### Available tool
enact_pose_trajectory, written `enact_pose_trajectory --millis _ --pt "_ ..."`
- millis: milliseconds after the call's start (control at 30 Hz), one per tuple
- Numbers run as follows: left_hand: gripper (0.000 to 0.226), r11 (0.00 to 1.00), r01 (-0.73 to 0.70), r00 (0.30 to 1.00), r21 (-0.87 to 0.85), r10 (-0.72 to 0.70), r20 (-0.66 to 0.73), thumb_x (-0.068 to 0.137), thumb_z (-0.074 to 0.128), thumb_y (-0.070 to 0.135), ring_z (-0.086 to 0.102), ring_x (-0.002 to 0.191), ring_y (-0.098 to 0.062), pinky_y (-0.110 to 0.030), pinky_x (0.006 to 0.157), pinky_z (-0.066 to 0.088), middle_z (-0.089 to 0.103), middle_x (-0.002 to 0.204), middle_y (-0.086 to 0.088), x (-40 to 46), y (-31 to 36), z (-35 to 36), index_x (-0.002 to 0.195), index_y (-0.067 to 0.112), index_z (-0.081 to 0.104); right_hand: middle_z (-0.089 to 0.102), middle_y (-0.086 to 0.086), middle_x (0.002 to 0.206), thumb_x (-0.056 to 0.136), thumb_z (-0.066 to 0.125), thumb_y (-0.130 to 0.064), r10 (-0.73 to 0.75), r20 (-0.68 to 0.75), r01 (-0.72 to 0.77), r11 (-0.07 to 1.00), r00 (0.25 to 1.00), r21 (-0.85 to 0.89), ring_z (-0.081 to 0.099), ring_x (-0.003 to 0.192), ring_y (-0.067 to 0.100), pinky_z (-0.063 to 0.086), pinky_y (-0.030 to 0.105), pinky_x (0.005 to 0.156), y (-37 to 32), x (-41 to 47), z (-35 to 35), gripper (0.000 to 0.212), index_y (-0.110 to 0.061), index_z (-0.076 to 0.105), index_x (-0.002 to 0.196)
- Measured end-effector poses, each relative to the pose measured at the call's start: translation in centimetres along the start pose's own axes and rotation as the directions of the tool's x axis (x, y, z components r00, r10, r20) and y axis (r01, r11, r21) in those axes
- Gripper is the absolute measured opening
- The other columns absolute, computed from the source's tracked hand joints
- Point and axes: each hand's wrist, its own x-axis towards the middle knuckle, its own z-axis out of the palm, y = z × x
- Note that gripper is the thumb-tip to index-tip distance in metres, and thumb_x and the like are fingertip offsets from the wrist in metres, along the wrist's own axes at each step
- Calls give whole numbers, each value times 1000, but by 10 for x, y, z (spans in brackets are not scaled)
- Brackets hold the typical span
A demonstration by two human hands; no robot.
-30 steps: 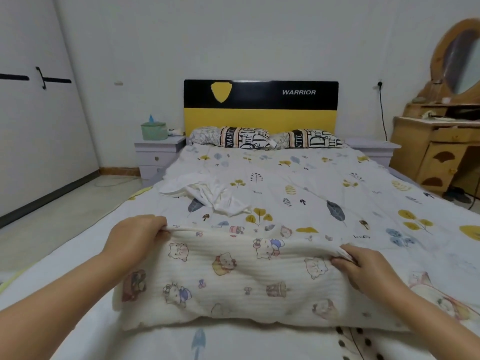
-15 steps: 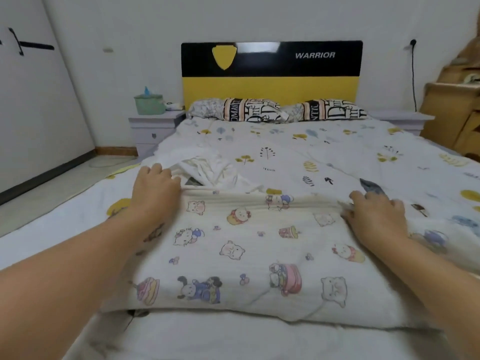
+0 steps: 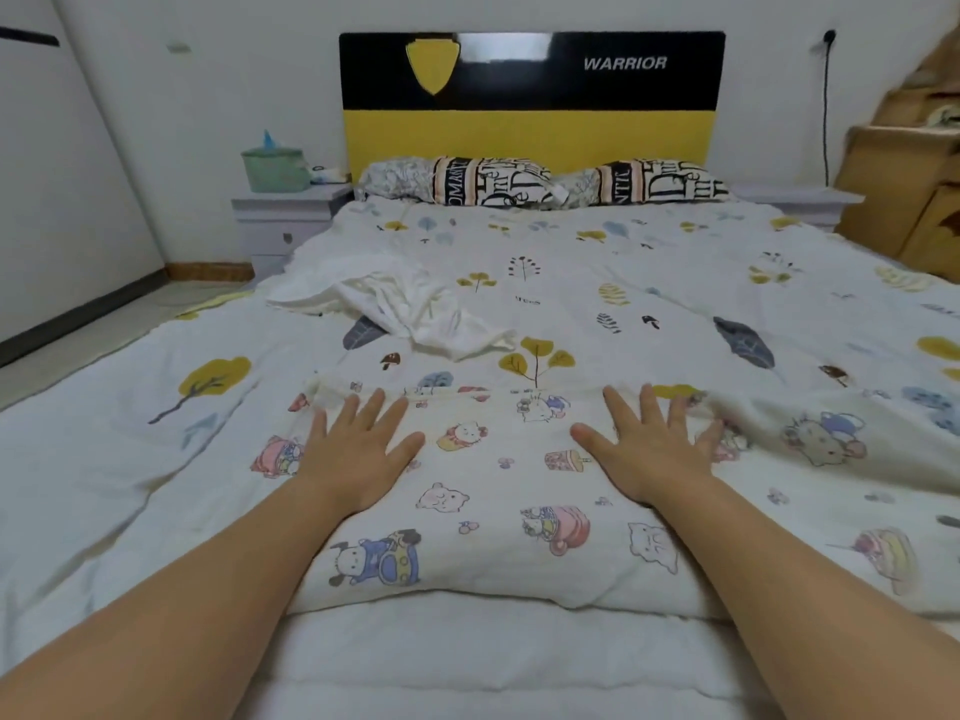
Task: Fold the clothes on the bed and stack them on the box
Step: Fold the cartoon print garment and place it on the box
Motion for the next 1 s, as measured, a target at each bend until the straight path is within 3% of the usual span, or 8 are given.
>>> enact_pose_trajectory --millis 200,367,467,600,733,833,900,1000 --pt "68 994 54 988 99 -68 141 92 9 64 -16 144 -27 -55 113 -10 -17 157 2 -8 15 -32 149 32 -8 26 9 150 98 34 -45 -96 -12 96 958 995 270 15 143 32 14 50 111 18 -15 -29 52 -13 35 140" --pt "72 998 -39 998 57 37 49 89 11 69 -18 143 -33 -55 112 -10 -18 157 3 -56 57 -42 148 35 -10 12 7 156 99 24 -45 6 -346 -72 981 938 -178 5 144 26 11 48 116 53 -71 -43 52 -23 23 146" --pt "71 1000 -10 992 6 9 123 86 9 72 -10 145 -32 -56 114 -4 -13 158 6 -72 61 -18 147 41 -12 0 8 159 96 17 -56 163 -159 -192 963 974 -188 -4 145 31 -2 52 115 76 -91 -24 64 -24 8 150" --pt "71 1000 -7 991 -2 7 131 86 11 73 -6 145 -33 -57 113 2 -13 158 6 -69 64 -11 146 42 -13 2 6 159 99 21 -51 170 66 -179 969 983 172 0 146 29 0 43 116 97 -82 -19 61 -24 9 152" --pt "73 1000 5 991 7 -6 134 86 10 73 -3 145 -33 -56 114 3 -10 158 4 -72 65 -17 147 40 -12 57 7 128 98 44 -15 213 -254 13 743 944 669 47 124 23 34 29 95 105 -106 -39 28 -13 60 121" --pt "72 1000 4 999 -18 -4 43 90 13 68 -3 146 -27 -55 115 1 -6 159 1 -78 77 -30 150 33 -4 55 2 101 89 49 -2 417 -466 32 718 780 695 53 102 23 39 32 83 113 -131 -51 23 -12 61 106" --pt "69 994 -89 996 -67 88 -18 90 10 64 -7 146 -23 -54 115 -1 -8 159 1 -83 95 -36 151 30 3 54 8 99 84 53 -2 600 -456 -47 637 657 770 53 93 28 40 35 76 124 -144 -50 19 -9 54 102" --pt "82 966 -241 971 -98 241 -15 80 -3 74 -12 146 -19 -51 114 -7 -13 158 4 -96 127 -30 150 32 0 59 19 91 84 60 -8 815 -106 -121 211 570 970 59 86 35 43 35 72 139 -155 -38 21 5 52 98"
